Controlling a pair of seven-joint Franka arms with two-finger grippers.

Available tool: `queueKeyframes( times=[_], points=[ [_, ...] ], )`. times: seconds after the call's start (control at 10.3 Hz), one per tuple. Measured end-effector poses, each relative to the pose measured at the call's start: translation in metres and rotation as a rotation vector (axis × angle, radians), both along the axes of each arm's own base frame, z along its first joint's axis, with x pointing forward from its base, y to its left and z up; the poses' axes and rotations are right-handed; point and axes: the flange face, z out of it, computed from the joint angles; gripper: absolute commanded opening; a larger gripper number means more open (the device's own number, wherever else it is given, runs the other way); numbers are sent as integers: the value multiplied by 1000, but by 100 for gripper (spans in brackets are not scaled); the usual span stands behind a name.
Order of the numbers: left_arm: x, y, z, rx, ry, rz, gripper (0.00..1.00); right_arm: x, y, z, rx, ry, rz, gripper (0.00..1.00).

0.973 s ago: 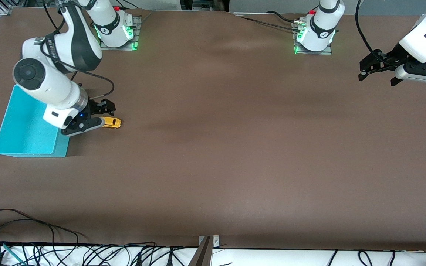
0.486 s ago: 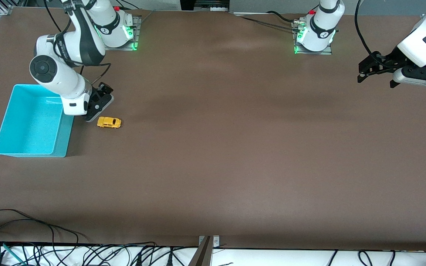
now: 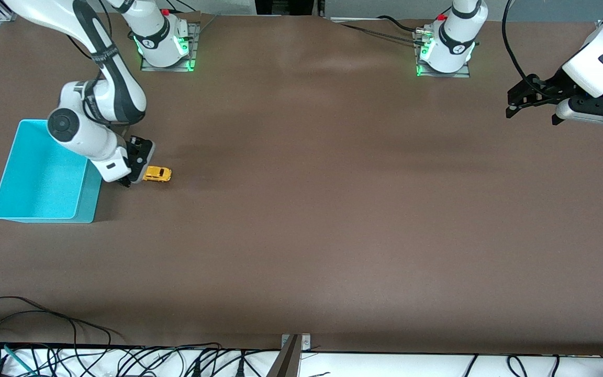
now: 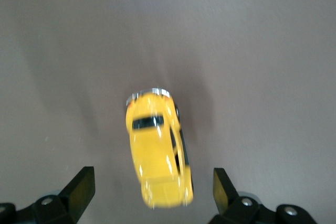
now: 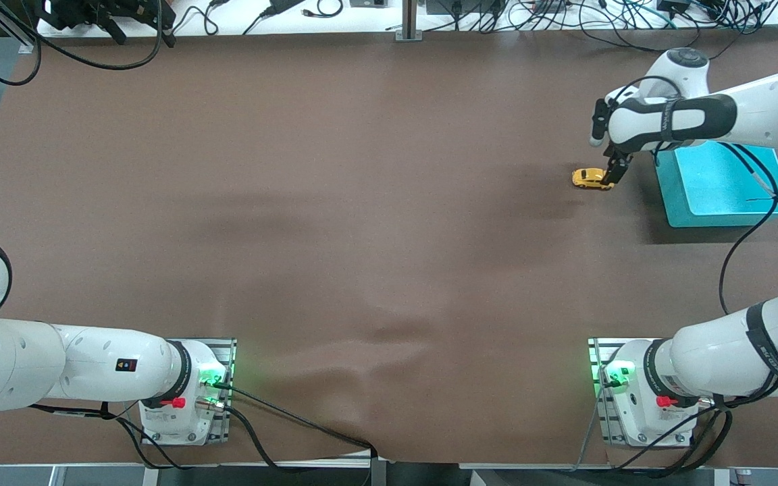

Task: Wind up and store yellow beetle car
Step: 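Close the right gripper on the yellow car, then lift the car with the right gripper and carry it over the bin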

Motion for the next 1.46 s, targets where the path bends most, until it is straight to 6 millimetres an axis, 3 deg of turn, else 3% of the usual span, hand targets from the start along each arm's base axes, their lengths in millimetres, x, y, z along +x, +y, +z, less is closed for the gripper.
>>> queueKeyframes(
  times=[0.19, 0.49, 0.58, 0.78, 0.97, 1.07, 1.26, 1.46],
  points=[
    [0, 0, 0, 0, 1, 0, 100, 0, 19, -15, 17, -20, 33, 100],
    [0, 1, 0, 0, 1, 2, 100, -1, 25, -18, 22, -19, 42, 100],
    [0, 1, 0, 0, 1, 2, 100, -2, 23, -19, 23, -17, 46, 92],
    [0, 1, 0, 0, 1, 3, 100, -1, 12, -21, 27, -15, 85, 64],
    [0, 2, 0, 0, 1, 4, 100, 0, -4, -22, 31, -14, 109, 5],
    [0, 2, 0, 0, 1, 4, 100, 0, -8, -22, 32, -14, 115, 0],
    [0, 2, 0, 0, 1, 4, 100, 1, -7, -21, 33, -16, 120, 0],
    [0, 2, 0, 0, 1, 5, 100, 4, -7, -6, 29, -11, 123, 0]
  ],
)
